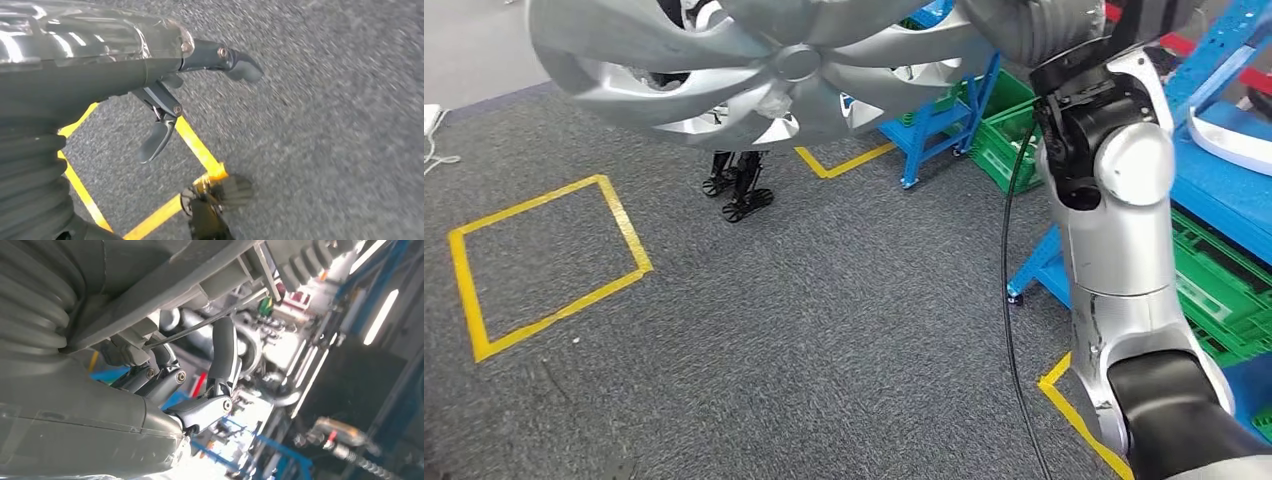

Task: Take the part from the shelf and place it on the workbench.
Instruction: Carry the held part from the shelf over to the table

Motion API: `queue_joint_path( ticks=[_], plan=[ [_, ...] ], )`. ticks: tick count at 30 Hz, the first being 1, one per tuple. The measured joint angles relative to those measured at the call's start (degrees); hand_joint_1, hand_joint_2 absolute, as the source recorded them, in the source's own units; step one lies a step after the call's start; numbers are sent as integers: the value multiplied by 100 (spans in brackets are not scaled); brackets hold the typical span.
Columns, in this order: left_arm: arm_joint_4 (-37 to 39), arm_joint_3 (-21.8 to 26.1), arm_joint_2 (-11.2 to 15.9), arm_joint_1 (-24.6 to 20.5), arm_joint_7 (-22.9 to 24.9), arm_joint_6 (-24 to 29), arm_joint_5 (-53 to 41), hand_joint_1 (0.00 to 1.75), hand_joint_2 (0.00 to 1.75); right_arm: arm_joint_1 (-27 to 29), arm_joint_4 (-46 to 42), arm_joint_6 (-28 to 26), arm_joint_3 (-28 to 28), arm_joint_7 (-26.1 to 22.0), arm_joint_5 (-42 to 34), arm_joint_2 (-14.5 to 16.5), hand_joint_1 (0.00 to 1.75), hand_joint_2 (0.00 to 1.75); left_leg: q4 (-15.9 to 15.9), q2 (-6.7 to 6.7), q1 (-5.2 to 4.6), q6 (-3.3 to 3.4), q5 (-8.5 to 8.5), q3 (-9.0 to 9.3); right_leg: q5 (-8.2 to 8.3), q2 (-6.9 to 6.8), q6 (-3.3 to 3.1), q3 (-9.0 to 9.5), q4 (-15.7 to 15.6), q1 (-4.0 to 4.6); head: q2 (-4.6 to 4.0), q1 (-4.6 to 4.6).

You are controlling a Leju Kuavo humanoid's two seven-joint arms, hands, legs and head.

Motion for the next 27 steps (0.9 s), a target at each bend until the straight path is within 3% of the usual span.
queue_joint_path(
  ticks=[2, 4, 6, 8, 9, 10, 12, 14, 15, 17, 18, 20, 21, 23, 25, 27],
  plan=[
    [11, -1, 7, 4, -7, 4, -2, 0, 175, 7, -1, -1, -1, 2, -2, 11, 175, 175, 0, -141, -3, 144, 14, -27, -32, -74, 36, 17, 2, -4, 0, 75],
    [19, -2, 4, -6, -14, 5, -3, 0, 175, 18, 0, -2, -7, 3, -4, 15, 175, 175, -6, -313, -11, 211, 33, -37, -223, 111, 57, -32, 187, -40, 0, 142],
    [26, -2, 4, -30, -22, 8, -4, 0, 175, 26, -2, -3, -17, 4, -3, 8, 175, 175, -9, -487, -35, 262, 48, -39, -612, 426, 31, -278, 818, -38, 0, 223],
    [29, -1, 5, -45, -26, 8, -5, 0, 175, 55, 1, -5, -28, 5, -7, -4, 175, 175, -9, -678, -82, 293, 62, -39, -891, 539, -33, -608, 1541, 0, 0, 280],
    [31, -1, 6, -45, -27, 8, -6, 0, 175, 74, 1, -5, -31, 5, -9, -8, 175, 175, -9, -776, -109, 307, 69, -39, -878, 558, -77, -693, 1683, 23, 0, 295],
    [34, -1, 5, -43, -27, 8, -6, 0, 175, 88, 0, -4, -32, 5, -9, -10, 175, 175, -9, -874, -133, 321, 76, -36, -754, 578, -132, -689, 1616, 51, 0, 302],
    [42, -1, 3, -42, -28, 7, -6, 0, 175, 86, -4, -3, -37, 5, -7, -11, 175, 175, -14, -1050, -159, 347, 94, -33, -300, 717, -267, -457, 968, 119, 0, 312],
    [51, -1, -15, -43, -31, 6, -7, 0, 175, 62, -7, -4, -42, 4, -10, -11, 175, 175, -26, -1198, -156, 343, 131, -52, 0, 913, -373, -225, 374, 164, 0, 294],
    [55, 0, -23, -39, -31, 6, -8, 0, 175, 52, -7, -4, -43, 4, -11, -10, 175, 175, -38, -1260, -138, 325, 156, -71, 44, 962, -398, -175, 241, 178, 0, 288],
    [63, 0, -28, -25, -30, 4, -13, 0, 175, 41, -8, -2, -42, 5, -10, -9, 175, 175, -76, -1371, -117, 267, 214, -105, 71, 876, -400, -113, 93, 183, 0, 300],
    [65, -3, -31, -14, -30, 3, -15, 0, 175, 41, -10, 0, -39, 5, -6, -7, 175, 175, -77, -1292, -136, 244, 212, -124, 101, 805, -391, -67, -12, 171, 0, 295],
    [68, -7, -26, -10, -33, 3, -22, 0, 175, 22, -22, 1, -35, 5, 0, -2, 175, 175, 141, -960, -170, 191, 31, -247, 177, 664, -380, 23, -220, 141, 0, 253],
    [69, -8, -24, -11, -35, 3, -24, 0, 175, 13, -27, 1, -34, 5, 1, 0, 175, 175, 405, -768, -161, 160, -138, -364, 201, 598, -375, 37, -252, 138, 0, 219],
    [75, -8, -22, -18, -37, 3, -26, 0, 175, 8, -31, 1, -35, 5, -2, 3, 175, 175, 1016, -675, -81, 82, -423, -631, 203, 462, -367, 39, -255, 114, 0, 165],
    [81, -8, -28, -15, -38, 2, -30, 0, 175, 25, -31, 4, -27, 5, -2, 10, 175, 175, 1147, -649, -1, -2, -382, -654, 174, 326, -318, 38, -223, 71, 0, 111],
    [85, -8, -27, -16, -42, 3, -35, 0, 175, 21, -32, 8, -20, 5, 1, 13, 175, 175, 596, -469, 61, -111, -97, -317, 106, 198, -219, 37, -136, 22, 0, 68]
  ],
)
